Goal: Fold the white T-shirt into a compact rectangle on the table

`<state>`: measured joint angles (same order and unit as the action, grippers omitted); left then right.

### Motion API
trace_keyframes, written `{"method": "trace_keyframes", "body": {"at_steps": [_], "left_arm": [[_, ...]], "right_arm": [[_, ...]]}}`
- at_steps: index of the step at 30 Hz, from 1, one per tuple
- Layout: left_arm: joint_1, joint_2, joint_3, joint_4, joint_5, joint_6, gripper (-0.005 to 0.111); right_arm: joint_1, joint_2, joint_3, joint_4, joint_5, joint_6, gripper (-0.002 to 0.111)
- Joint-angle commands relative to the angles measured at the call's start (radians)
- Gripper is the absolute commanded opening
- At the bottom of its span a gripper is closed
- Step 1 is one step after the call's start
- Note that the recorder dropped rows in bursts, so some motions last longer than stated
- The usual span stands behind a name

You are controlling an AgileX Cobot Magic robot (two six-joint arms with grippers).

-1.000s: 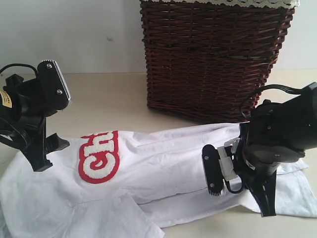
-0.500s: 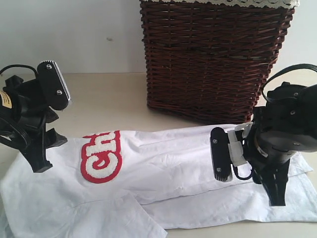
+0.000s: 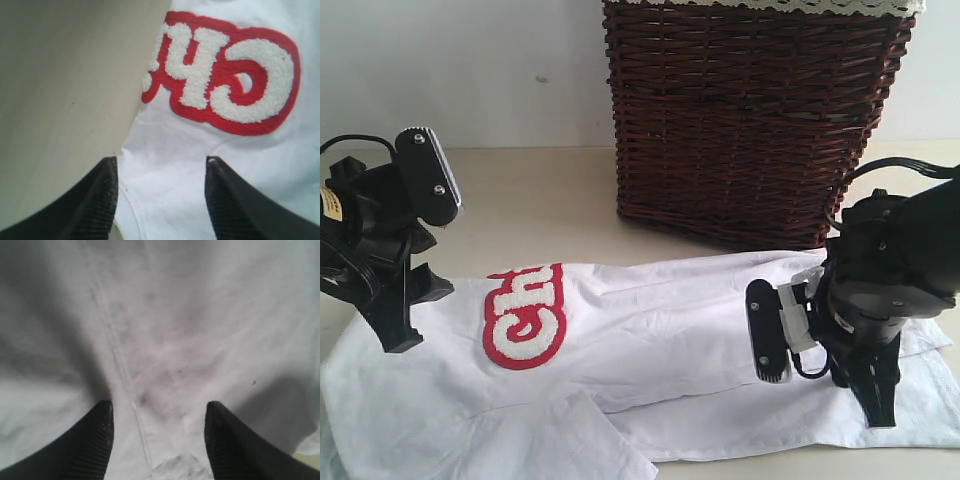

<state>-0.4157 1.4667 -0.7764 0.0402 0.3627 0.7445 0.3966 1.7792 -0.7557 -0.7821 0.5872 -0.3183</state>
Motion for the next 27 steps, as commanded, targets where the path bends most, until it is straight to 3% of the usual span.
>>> {"method": "trace_keyframes", "body": {"at_steps": [1,14,16,21,27], "left_arm": [[-0.005,-0.007,0.005,-0.017,-0.014,-0.009,0.052],[-0.005,-0.007,0.005,-0.026,-0.014,-0.009,0.052],[-0.005,-0.007,0.005,-0.027,-0.014,-0.009,0.052],[-0.005,-0.007,0.005,-0.027,-0.016,-0.009,0.052],[-0.005,-0.007,0.005,-0.034,-0.016,-0.009,0.052]], "right_arm": [[-0.025,0.003,0.001,-0.022,-0.049,0.01,0.054],[-0.062,0.035,0.001,-0.201,-0.089,0.239,0.051],[-0.062,0.035,0.001,-0.204,-0.087,0.242,0.041],[-0.062,0.035,0.001,-0.204,-0.08,0.242,0.0],[-0.061,-0.008,0.001,-0.179,-0.045,0.234,0.0]]}}
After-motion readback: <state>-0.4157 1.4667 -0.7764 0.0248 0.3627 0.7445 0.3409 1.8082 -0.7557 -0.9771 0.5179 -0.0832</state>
